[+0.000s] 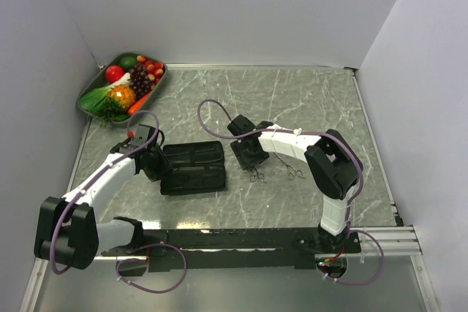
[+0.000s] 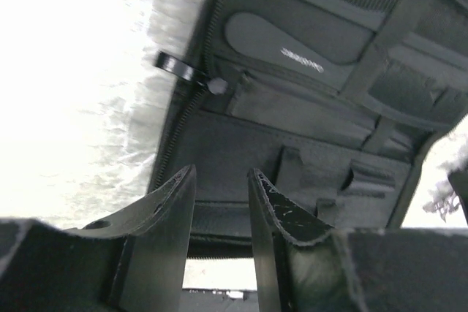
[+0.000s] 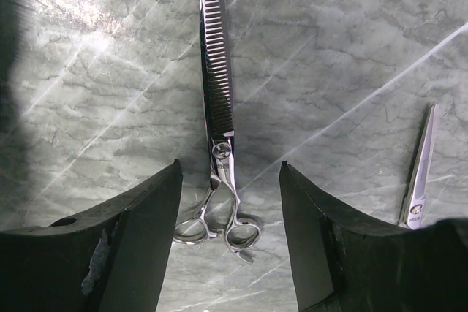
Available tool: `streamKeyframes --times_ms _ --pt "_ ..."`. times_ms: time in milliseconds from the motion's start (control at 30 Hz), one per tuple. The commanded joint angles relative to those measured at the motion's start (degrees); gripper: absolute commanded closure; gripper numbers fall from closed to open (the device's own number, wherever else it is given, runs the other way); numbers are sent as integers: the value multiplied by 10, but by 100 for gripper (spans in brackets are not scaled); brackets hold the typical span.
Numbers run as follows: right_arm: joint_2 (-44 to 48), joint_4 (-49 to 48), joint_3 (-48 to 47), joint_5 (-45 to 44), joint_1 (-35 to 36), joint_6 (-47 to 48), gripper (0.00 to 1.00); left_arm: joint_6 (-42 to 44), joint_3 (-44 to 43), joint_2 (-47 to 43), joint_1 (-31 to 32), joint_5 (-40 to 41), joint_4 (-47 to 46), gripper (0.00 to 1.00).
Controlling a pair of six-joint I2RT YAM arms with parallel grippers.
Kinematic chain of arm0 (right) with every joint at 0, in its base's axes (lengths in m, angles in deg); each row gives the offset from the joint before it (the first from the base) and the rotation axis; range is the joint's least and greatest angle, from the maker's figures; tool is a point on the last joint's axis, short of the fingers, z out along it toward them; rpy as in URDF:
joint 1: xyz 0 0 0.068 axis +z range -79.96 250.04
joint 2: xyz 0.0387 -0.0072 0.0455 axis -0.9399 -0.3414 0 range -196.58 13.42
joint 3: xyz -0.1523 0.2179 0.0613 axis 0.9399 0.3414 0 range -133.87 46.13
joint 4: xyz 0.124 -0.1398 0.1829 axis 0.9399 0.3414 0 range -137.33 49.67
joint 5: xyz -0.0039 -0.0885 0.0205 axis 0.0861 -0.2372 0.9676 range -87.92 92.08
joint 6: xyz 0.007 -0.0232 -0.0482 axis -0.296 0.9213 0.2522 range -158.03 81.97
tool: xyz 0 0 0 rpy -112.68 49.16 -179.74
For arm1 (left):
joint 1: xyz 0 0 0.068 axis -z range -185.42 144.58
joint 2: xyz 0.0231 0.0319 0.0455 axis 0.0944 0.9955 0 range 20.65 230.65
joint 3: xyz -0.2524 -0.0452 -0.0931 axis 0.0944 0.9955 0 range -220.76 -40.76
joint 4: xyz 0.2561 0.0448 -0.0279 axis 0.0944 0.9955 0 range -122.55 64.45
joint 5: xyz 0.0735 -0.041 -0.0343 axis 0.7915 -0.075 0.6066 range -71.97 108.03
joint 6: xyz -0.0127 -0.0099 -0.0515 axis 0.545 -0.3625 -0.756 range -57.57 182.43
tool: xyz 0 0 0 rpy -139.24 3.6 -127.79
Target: Sort the hair-cutting tools
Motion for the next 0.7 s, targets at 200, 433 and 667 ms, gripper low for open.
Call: streamKeyframes --times_ms 200,433,667 --pt "0 -23 17 -14 6 9 35 -3 -74 52 -8 115 34 50" --pt "5 -33 25 -6 7 14 38 -2 -62 129 -9 111 -9 54" --pt "19 -42 46 3 9 13 39 -6 -33 184 -8 79 -87 59"
